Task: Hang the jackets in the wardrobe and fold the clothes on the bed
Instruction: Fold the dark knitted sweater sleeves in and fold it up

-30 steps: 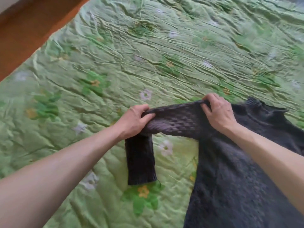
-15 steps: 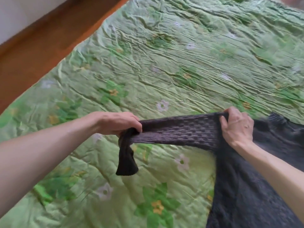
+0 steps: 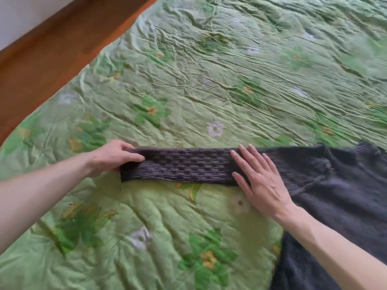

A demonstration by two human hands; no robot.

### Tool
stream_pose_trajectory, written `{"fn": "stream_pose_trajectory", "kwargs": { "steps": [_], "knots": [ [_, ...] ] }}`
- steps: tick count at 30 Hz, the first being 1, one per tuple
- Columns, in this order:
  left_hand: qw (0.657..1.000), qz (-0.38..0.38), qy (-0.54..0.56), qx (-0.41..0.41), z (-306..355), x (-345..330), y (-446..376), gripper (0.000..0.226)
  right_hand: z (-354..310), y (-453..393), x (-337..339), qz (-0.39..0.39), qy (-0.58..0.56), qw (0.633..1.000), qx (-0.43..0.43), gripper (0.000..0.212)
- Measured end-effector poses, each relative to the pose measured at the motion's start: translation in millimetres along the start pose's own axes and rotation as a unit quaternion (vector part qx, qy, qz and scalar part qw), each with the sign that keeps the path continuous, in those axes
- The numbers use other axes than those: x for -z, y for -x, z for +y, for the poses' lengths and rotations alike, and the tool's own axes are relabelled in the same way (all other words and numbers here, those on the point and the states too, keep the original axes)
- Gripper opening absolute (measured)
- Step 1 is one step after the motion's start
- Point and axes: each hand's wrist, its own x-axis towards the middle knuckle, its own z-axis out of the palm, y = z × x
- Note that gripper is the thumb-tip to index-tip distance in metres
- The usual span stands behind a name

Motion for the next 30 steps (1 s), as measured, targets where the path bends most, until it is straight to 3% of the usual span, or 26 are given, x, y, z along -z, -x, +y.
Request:
{"fn": "stream_pose_trajectory", "kwargs": {
  "steps": [2,6,11,14,17,20,24,28,30],
  "knots": [
    [0.999,0.038,0.026,-0.015,-4.8,-5.5,1.2,0.019,-5.4,0.1,-11.1,-0.075,0.029,0.996,-0.026,0.068],
    [0.995,0.056,0.020,-0.078,0.5,-20.0,10.4,0.017,-4.8,-6.8,-12.2,-0.120,0.017,0.992,-0.045,0.071],
    [0.988,0.038,0.040,-0.145,37.4,-40.2,32.9,0.009,-14.4,-8.2,7.1,-0.084,-0.021,0.996,-0.009,0.081],
    [0.981,0.004,0.084,-0.175,70.9,-65.0,55.1,0.005,-45.9,-2.8,22.9,-0.039,-0.159,0.986,0.016,0.100],
    [0.969,-0.032,0.112,-0.216,105.6,-103.3,75.9,0.005,-80.9,9.3,34.8,-0.003,-0.408,0.908,-0.093,0.109],
    [0.960,-0.046,0.084,-0.263,139.4,-145.7,89.9,0.003,-89.2,23.5,41.0,0.082,-0.487,0.849,-0.189,0.096],
    [0.937,-0.069,0.047,-0.339,183.5,-194.5,106.6,0.017,-50.7,49.7,56.0,0.216,-0.539,0.777,-0.243,0.057],
    [0.906,0.034,0.003,-0.423,208.6,-242.4,111.6,0.036,8.4,89.0,79.9,0.264,-0.527,0.761,-0.271,0.046],
    [0.897,0.062,-0.012,-0.437,212.0,-267.3,100.3,0.041,39.8,113.0,94.4,0.296,-0.533,0.723,-0.323,0.028]
  ]
}}
